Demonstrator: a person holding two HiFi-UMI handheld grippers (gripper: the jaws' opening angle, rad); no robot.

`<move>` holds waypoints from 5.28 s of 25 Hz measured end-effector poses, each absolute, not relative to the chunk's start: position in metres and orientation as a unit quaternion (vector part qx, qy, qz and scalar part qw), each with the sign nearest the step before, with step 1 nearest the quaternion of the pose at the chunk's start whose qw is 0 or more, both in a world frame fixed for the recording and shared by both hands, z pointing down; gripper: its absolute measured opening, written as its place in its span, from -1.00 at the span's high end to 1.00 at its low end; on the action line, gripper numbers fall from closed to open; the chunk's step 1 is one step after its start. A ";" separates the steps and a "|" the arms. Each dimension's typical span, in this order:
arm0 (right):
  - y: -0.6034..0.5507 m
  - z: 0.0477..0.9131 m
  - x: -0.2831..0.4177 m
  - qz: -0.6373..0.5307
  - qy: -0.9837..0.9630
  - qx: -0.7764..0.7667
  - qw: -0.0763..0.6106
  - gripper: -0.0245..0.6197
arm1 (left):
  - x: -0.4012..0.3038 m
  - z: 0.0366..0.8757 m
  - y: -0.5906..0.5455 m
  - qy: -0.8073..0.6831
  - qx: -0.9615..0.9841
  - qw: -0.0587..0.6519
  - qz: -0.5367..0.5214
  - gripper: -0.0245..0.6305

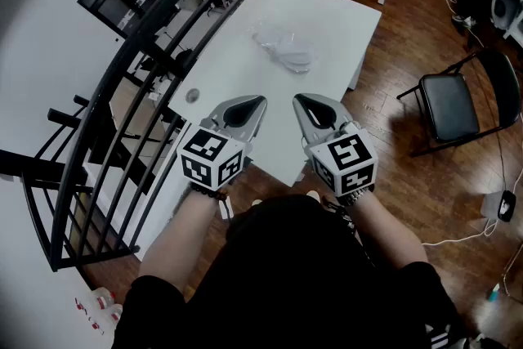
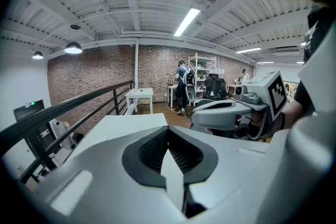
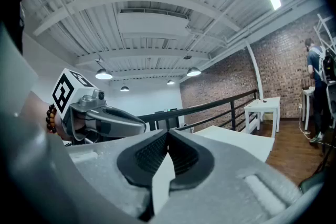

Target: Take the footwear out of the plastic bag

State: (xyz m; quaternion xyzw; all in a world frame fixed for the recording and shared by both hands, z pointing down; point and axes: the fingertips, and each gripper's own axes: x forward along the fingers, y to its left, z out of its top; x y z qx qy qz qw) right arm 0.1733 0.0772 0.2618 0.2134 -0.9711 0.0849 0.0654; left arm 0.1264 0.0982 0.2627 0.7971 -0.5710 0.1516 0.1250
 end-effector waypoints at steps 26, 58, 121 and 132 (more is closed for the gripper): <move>-0.048 0.352 0.005 0.140 -0.913 0.328 0.198 0.95 | -0.087 0.330 -0.061 -0.476 0.850 0.169 0.148 0.88; -0.146 0.526 -0.080 0.074 -0.805 0.297 0.508 0.33 | -0.203 0.440 -0.149 -0.449 0.841 0.229 0.196 0.87; 0.004 0.500 0.002 -0.128 -0.873 0.118 0.455 0.87 | -0.117 0.540 0.012 -0.175 0.707 0.666 0.165 0.20; 0.008 0.507 0.003 -0.108 -0.873 0.114 0.462 0.81 | -0.117 0.548 0.009 -0.199 0.719 0.642 0.180 0.62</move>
